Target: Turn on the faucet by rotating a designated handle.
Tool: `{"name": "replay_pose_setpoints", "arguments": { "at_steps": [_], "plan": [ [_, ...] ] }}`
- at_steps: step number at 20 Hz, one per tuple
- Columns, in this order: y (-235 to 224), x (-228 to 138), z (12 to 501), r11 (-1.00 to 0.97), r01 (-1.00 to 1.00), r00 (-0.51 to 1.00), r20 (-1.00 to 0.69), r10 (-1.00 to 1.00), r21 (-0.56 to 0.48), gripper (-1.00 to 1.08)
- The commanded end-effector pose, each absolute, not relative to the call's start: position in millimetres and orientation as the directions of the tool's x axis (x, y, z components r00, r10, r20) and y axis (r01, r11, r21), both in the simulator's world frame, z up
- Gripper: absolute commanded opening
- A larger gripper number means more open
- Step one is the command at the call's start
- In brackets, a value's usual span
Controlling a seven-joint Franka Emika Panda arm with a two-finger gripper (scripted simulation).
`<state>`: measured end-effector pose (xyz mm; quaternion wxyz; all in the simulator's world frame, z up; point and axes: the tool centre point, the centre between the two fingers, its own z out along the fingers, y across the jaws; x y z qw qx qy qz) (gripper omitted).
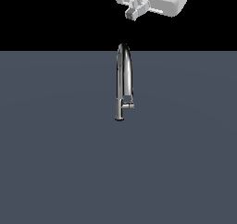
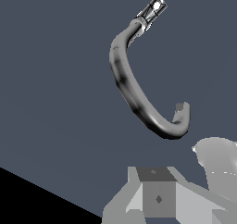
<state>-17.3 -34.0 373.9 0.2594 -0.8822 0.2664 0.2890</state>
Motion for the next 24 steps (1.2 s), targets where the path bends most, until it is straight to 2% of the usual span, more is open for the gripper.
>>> {"name": "replay_pose_setpoints", "arguments": {
  "at_steps": [1,13,24],
  "plan": [
    [-37.0,-5.7,362.2,-0.691,-0.656,0.655,-0.686,-0.319,-0.305,-1.00],
    [-50.6,43.0,295.0,-0.508,-0.817,0.451,-0.849,-0.274,-0.271,-1.00],
    [-58.2,77.4,214.2,-0.301,-0.939,0.221,-0.962,-0.161,-0.165,-1.00]
  ]
}}
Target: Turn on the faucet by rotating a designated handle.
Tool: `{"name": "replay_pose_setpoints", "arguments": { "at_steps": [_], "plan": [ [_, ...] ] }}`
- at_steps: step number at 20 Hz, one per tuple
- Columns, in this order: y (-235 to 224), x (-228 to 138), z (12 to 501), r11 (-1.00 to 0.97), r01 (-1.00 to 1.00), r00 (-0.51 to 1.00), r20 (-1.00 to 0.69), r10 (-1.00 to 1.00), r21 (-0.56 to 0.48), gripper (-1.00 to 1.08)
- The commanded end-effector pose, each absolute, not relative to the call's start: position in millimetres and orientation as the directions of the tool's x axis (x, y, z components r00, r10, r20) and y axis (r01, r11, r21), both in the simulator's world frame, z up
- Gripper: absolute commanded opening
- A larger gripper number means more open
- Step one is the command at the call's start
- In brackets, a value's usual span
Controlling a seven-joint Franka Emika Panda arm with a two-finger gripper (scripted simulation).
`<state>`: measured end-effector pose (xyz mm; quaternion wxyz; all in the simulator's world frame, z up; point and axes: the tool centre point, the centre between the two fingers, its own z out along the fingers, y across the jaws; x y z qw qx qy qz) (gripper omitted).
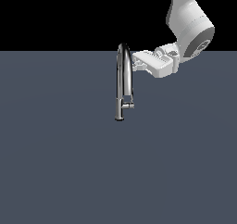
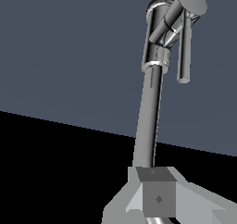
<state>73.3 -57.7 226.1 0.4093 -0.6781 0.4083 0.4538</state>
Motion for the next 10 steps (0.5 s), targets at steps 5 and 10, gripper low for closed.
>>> {"name": "replay_pose_setpoints", "arguments": {
  "at_steps": [5,10],
  "plan": [
    [-57.9,86.6,177.8,-0.215,-0.971,0.125,-0.987,-0.097,-0.102,-1.00],
    [-55.5,91.5,149.0,-0.151,-0.987,0.053,-0.998,-0.042,-0.046,-1.00]
  ]
}}
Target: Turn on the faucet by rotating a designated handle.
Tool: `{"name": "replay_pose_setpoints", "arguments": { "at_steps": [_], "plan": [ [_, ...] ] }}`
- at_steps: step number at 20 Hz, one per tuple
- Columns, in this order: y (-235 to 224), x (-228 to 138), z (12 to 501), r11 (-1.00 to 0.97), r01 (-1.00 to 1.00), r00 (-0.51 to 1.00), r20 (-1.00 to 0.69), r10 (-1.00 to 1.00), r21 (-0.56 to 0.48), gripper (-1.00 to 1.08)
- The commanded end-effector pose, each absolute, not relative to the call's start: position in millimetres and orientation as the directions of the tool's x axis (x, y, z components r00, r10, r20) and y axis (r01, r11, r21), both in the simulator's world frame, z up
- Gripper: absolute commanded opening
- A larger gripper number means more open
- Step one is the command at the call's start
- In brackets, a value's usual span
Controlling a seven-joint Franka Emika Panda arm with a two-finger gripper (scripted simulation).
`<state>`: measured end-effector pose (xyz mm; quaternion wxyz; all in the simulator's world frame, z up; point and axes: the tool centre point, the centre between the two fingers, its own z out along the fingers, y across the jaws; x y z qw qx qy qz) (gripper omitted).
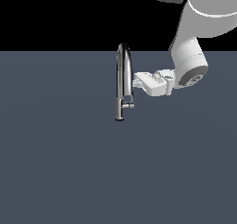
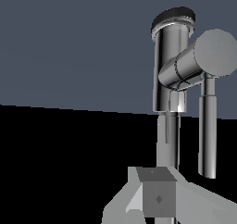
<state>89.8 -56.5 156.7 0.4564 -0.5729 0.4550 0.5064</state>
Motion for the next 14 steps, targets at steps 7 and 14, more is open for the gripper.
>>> {"name": "replay_pose_setpoints", "arguments": {
  "at_steps": [7,14],
  "plan": [
    [-52.0,93.8,128.3,-0.107,-0.994,0.005,-1.000,-0.002,-0.005,-1.00],
    [-52.0,91.9,127.5,-0.105,-0.994,0.002,-1.000,0.000,-0.002,-1.00]
  ]
}}
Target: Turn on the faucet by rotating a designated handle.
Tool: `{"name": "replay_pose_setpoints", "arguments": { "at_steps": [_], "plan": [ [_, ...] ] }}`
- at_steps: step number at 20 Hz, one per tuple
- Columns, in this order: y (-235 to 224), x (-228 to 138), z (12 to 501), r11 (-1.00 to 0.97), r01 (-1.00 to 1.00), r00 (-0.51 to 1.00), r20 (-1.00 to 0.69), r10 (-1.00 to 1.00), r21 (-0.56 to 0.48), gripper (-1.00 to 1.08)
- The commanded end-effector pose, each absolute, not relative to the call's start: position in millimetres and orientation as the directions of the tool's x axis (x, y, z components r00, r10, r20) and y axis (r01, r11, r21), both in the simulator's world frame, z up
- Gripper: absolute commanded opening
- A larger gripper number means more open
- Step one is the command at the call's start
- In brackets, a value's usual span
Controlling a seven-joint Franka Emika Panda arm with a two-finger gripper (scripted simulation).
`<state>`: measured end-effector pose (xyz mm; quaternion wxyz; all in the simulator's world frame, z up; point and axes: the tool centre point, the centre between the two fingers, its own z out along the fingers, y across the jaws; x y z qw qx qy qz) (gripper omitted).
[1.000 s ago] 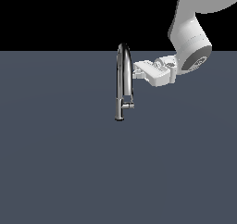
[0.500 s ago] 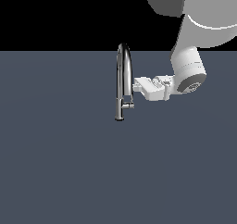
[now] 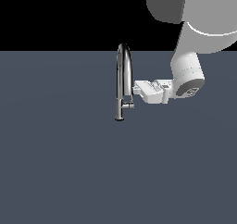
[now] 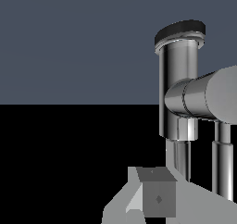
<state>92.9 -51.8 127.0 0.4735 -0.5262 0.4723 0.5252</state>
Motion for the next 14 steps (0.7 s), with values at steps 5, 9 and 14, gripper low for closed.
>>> {"name": "replay_pose_setpoints", "arguments": {
  "at_steps": [5,9,14],
  "plan": [
    [-52.8,83.2,129.7,-0.105,-0.994,0.002,-1.000,0.000,-0.002,-1.00],
    [-53.4,75.8,131.6,-0.105,-0.994,0.002,-1.000,0.000,-0.002,-1.00],
    [-54.3,65.8,134.2,-0.105,-0.994,0.002,-1.000,0.000,-0.002,-1.00]
  ]
}}
